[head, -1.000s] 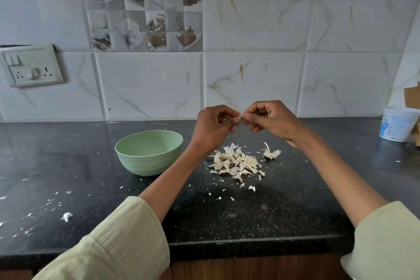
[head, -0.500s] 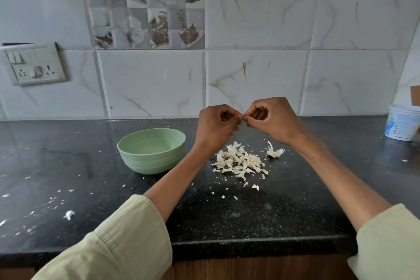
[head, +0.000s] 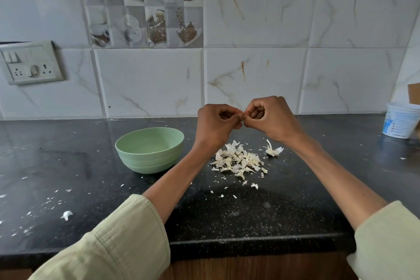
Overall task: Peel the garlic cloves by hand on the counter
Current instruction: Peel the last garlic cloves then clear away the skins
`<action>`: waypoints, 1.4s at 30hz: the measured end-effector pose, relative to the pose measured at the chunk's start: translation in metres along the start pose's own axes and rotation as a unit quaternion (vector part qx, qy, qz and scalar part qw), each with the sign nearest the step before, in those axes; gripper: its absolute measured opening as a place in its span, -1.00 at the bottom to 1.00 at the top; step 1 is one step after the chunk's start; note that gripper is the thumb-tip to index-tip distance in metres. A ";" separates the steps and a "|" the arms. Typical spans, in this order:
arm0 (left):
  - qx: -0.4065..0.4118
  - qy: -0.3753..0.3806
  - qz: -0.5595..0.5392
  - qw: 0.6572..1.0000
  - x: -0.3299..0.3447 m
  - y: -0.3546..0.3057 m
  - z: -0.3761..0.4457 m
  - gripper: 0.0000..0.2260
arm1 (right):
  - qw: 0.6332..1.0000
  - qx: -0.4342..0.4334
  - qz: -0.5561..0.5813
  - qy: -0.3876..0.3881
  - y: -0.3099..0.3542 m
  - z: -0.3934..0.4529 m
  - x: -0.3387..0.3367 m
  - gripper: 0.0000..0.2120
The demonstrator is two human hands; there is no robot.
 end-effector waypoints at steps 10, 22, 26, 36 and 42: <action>-0.025 0.007 -0.070 0.997 0.005 0.008 0.001 -0.94 | 1.000 -0.004 -0.014 -0.008 0.001 0.000 0.000 -0.87; -0.102 0.063 -0.265 0.957 0.018 0.020 0.005 -0.78 | 0.990 0.079 0.116 0.006 -0.018 0.005 -0.001 -0.69; -0.101 0.056 -0.269 0.956 0.015 0.024 0.007 -0.78 | 0.984 0.079 0.156 0.034 -0.019 0.005 0.005 -0.84; -0.095 0.063 -0.221 0.969 0.016 0.024 0.007 -0.85 | 0.983 0.063 0.170 0.026 -0.015 0.006 0.003 -0.87; -0.103 0.068 -0.225 0.966 0.018 0.025 0.007 -0.80 | 0.995 0.008 0.099 0.018 -0.002 0.004 0.002 -0.89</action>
Point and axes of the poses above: each hand's wrist, its own z-axis towards the middle knuckle, its own x-axis out of the palm, y = z × x, the point moved 10 cm from there along z, towards the middle knuckle, and after that the axes turned 15 degrees about z, right-handed, at the moved point
